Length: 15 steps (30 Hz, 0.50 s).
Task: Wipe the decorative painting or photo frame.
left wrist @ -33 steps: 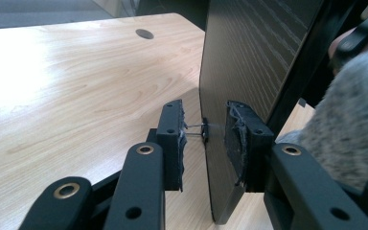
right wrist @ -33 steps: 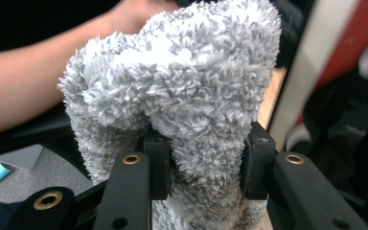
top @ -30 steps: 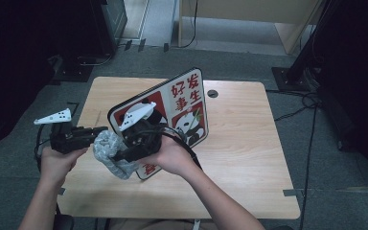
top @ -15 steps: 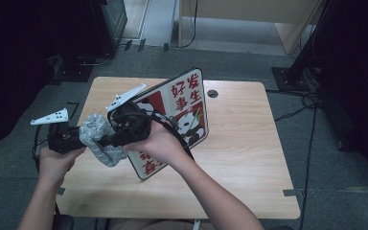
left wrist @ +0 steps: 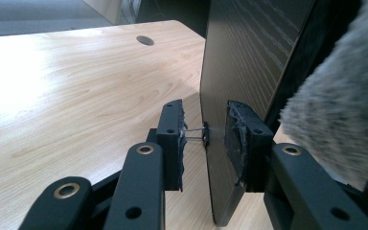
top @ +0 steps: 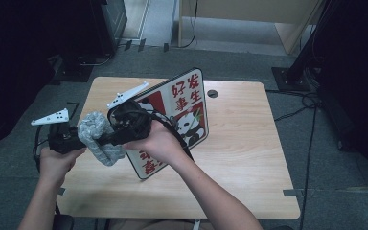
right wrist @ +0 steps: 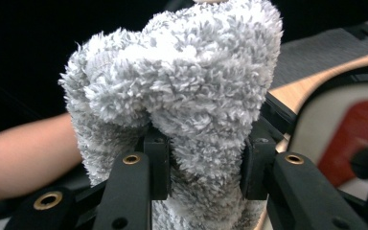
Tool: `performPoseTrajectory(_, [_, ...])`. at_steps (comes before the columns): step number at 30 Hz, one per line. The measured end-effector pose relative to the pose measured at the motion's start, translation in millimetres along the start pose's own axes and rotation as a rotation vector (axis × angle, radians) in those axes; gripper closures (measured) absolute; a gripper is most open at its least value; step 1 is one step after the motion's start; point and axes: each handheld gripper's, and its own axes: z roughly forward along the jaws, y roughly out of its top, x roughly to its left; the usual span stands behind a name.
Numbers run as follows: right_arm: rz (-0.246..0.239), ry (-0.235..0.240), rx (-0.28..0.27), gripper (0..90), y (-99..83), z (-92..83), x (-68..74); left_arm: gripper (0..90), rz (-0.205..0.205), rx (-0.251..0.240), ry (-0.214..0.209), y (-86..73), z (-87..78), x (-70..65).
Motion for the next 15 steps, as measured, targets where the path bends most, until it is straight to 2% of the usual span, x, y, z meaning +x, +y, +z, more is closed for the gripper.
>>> performPoseTrajectory(3, [-0.013, -0.008, -0.014, 64.0, 5.0, 2.4, 3.2, 68.5, -0.003, -0.003, 0.004, -0.3, -1.1, 0.3])
performPoseTrajectory(6, [-0.025, -0.041, -0.029, 64.0, 8.4, 3.3, 3.0, 68.5, -0.005, -0.007, 0.007, -1.0, -3.3, 1.4])
performPoseTrajectory(8, [-0.005, -0.062, -0.019, 64.0, 7.8, 3.6, -0.1, 68.6, -0.006, -0.008, 0.008, -1.3, -4.1, 2.1])
performPoseTrajectory(15, [0.009, -0.058, -0.013, 64.0, -1.6, 4.4, -6.4, 68.5, -0.004, -0.007, 0.010, -1.3, -3.2, 1.6])
